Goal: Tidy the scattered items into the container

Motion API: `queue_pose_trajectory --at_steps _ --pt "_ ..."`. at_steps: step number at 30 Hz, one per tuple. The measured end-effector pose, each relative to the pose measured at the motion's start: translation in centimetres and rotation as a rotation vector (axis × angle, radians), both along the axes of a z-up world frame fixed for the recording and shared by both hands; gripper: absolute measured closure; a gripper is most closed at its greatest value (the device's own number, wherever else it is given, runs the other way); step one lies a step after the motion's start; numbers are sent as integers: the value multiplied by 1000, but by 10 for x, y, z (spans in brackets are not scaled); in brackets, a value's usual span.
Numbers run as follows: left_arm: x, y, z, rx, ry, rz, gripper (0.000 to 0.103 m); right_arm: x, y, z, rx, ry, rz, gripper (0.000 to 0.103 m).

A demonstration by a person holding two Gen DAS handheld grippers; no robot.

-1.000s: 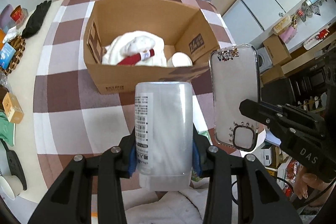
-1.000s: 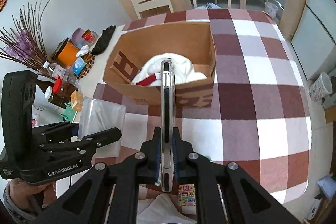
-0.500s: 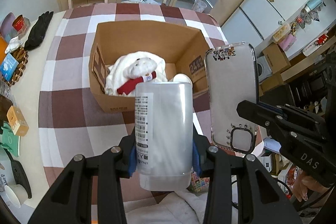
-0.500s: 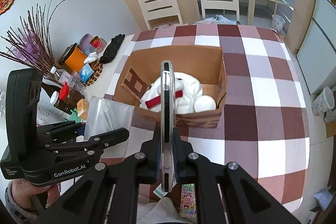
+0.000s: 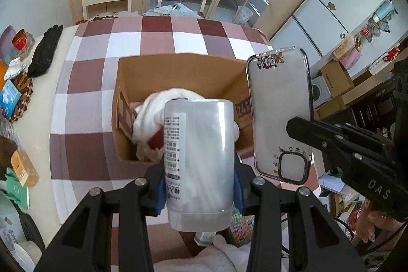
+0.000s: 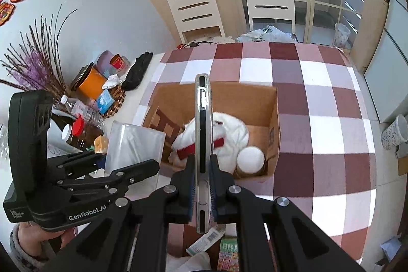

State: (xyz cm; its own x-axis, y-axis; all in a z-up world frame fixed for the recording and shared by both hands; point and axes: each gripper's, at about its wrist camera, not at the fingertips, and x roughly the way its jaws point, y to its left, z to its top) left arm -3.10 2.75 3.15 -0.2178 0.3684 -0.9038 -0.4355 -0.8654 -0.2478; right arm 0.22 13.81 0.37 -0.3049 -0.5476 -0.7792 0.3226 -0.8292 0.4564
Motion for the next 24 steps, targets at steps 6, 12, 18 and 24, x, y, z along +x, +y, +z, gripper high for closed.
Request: queue_pose_trajectory --at_steps 6,12,18,24 --pt "-25 6 -4 -3 -5 0 62 -24 -5 -4 4 -12 -15 94" --pt "-46 12 -17 -9 -31 4 62 -40 -11 -12 12 -38 -25 94" --pt "-58 16 -31 -21 -59 4 62 -53 -16 -23 22 -67 -39 94" --pt "-65 19 -42 -29 -83 0 62 -62 -18 -33 29 -94 -57 94"
